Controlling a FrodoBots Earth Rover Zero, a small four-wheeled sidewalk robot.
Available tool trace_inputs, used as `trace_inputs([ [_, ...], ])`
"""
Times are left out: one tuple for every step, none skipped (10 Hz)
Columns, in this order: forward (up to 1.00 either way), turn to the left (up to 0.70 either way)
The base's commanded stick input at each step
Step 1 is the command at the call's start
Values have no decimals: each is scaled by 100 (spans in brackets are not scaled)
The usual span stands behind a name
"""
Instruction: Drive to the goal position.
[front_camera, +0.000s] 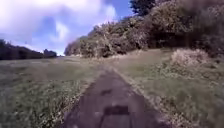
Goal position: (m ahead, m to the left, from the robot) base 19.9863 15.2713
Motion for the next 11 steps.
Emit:
trace_inputs([
  [85, 0],
  [85, 0],
  [85, -1],
  [85, -15],
  [85, -21],
  [85, -27],
  [85, -16],
  [85, -5],
  [85, 0],
  [85, 0],
  [85, 2],
])
